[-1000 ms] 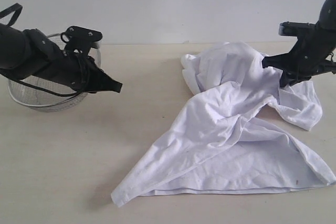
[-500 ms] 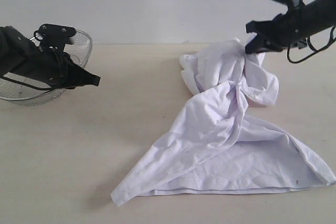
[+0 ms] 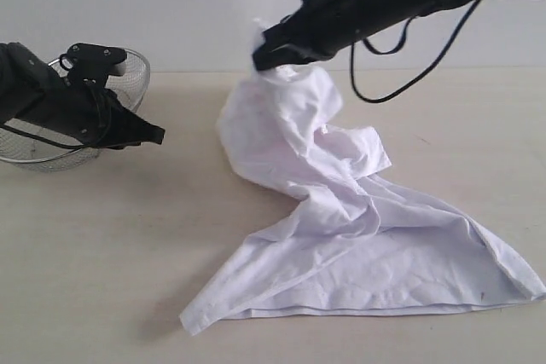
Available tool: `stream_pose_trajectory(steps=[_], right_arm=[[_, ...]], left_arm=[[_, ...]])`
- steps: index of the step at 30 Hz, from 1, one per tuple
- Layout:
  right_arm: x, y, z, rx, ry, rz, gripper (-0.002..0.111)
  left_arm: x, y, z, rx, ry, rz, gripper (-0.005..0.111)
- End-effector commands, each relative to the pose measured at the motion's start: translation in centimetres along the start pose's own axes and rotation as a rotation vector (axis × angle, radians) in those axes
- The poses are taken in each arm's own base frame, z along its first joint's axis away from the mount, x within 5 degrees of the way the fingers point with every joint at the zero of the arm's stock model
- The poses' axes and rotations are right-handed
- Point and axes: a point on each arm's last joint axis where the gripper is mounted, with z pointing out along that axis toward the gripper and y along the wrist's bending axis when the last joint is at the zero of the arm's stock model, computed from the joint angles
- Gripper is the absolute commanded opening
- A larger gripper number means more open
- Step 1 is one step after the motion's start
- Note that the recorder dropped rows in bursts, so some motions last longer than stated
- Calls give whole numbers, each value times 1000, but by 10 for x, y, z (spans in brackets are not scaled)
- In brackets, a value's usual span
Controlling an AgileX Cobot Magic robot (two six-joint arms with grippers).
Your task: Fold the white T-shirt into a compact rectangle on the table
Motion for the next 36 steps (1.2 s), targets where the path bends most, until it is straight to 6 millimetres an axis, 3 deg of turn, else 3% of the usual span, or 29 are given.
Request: stream_pose_trajectory(steps=[1, 4, 8, 10, 13, 15, 18, 21, 25, 28, 32, 36], right_arm=[[-10, 47, 35, 27, -3, -157, 0], [-11, 61, 56, 139, -13, -210, 0], [-7, 74, 66, 120, 15, -234, 4], [-5, 77, 67, 97, 32, -232, 19], [-3, 81, 66, 56, 62, -183, 56], [-1, 86, 64, 10, 94, -166, 71], [-2, 97, 55, -52, 129, -161, 69], [-9, 108, 39, -90, 137, -153, 58], [-20, 116, 4, -44, 179, -167, 48], [-18, 103, -17, 167, 289, -176, 48], [-8, 59, -41, 551, 426, -149, 54], [3, 21, -58, 706, 419, -99, 57]], left_arm=[[-1, -2, 0, 7, 1, -3, 4], [-2, -3, -2, 15, 2, -14, 4], [-7, -3, -10, 13, -21, -11, 4], [-10, -3, -13, 12, -32, -10, 4], [-15, -4, -22, 16, -52, -7, 4], [-21, -5, -31, 17, -76, -3, 4], [-31, -6, -48, 11, -124, 3, 4], [-40, -7, -64, 13, -163, 11, 4], [-42, -13, -77, 54, -158, 23, 4], [-39, -16, -75, 83, -129, 26, 4], [-38, -22, -70, 113, -122, 11, 4], [-37, -39, -63, 130, -125, 76, 4]])
